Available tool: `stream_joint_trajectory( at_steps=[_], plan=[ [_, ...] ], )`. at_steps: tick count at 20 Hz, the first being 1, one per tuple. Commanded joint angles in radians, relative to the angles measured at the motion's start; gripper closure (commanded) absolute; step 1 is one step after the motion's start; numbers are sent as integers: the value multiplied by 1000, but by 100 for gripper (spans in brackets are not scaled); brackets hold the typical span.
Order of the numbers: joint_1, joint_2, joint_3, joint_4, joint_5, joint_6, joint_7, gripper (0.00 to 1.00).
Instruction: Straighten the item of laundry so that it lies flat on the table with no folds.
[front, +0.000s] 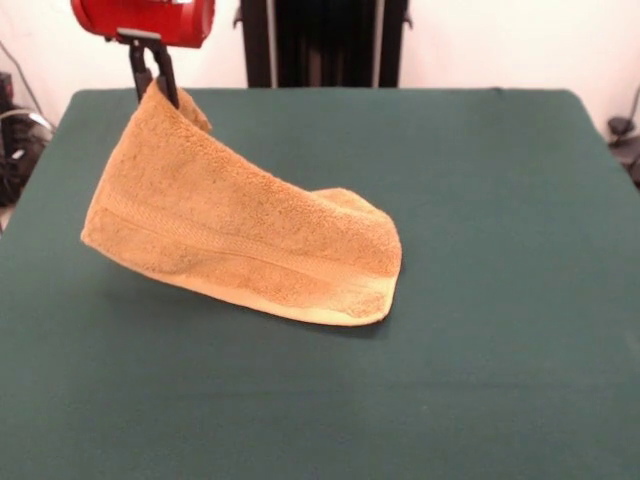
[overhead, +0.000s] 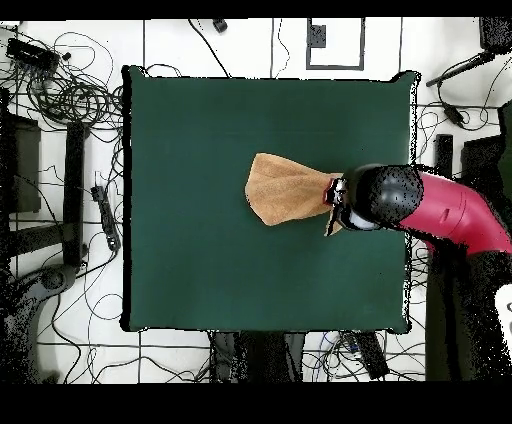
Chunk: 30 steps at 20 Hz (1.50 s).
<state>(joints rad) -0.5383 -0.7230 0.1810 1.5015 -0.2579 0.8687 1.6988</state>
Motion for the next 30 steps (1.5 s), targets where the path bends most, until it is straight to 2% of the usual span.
stream_joint_trajectory(
  at_steps=[1,15,30],
  plan=[
    [24,23,39,151,-24,-90,29,100],
    [1,23,48,178,-41,-163,4,100],
    [-2,19,52,183,-38,-146,-15,100]
  ],
)
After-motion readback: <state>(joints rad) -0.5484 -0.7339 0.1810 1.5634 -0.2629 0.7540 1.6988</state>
